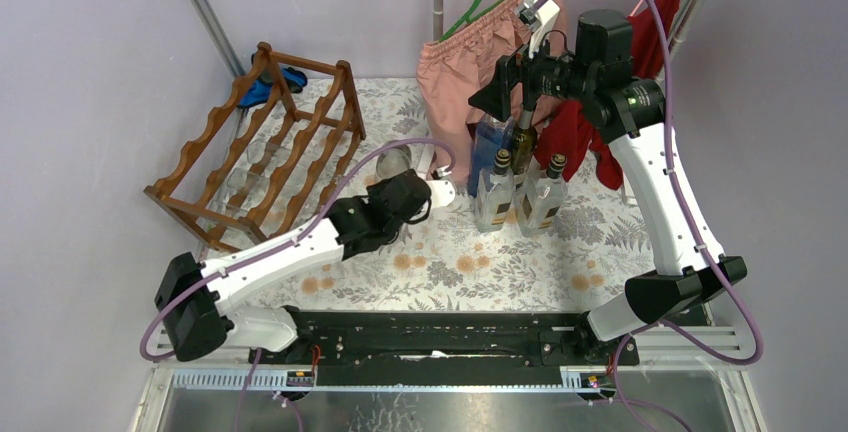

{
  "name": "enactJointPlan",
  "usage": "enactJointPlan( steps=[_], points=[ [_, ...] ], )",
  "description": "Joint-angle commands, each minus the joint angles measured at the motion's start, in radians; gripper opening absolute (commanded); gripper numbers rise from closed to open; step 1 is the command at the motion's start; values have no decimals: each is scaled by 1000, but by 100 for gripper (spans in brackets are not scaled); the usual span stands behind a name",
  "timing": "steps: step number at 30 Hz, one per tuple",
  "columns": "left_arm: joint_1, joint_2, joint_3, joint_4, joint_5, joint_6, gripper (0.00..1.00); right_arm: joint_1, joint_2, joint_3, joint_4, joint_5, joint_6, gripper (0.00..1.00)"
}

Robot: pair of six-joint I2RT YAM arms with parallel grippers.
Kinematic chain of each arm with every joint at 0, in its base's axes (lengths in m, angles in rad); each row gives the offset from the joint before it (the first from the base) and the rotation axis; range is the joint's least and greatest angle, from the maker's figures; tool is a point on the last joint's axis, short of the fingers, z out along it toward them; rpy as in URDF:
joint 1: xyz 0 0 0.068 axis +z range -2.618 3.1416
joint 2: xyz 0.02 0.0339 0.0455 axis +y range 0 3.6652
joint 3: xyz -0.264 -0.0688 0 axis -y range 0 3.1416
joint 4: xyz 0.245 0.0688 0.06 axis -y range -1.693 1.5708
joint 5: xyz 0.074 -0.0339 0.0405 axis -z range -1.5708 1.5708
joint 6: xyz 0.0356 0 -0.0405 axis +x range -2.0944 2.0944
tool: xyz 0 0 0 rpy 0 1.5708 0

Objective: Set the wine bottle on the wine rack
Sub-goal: Adjust the wine bottle at the center of the board.

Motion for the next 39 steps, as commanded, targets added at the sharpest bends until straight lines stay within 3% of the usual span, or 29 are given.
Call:
enactJointPlan(
  steps=[1, 11, 20, 25, 30, 39],
  points=[
    [-47, -33, -68, 7, 9, -231, 0, -5, -26, 14, 43, -29, 14, 100],
    [-141, -13, -234, 157, -123, -289, 1, -6, -17, 18, 49, -43, 25, 100],
    [-190, 66, -288, 175, -79, -402, 4, -7, -26, 9, 49, -42, 20, 100],
    [-192, 109, -284, 134, -80, -507, 9, -6, -23, 13, 50, -46, 21, 100],
    [-204, 161, -252, 134, -63, -547, 25, -6, -20, 13, 51, -50, 24, 100],
    [-204, 275, -237, 179, -11, -570, 26, -7, -33, 5, 48, -46, 19, 100]
  ],
)
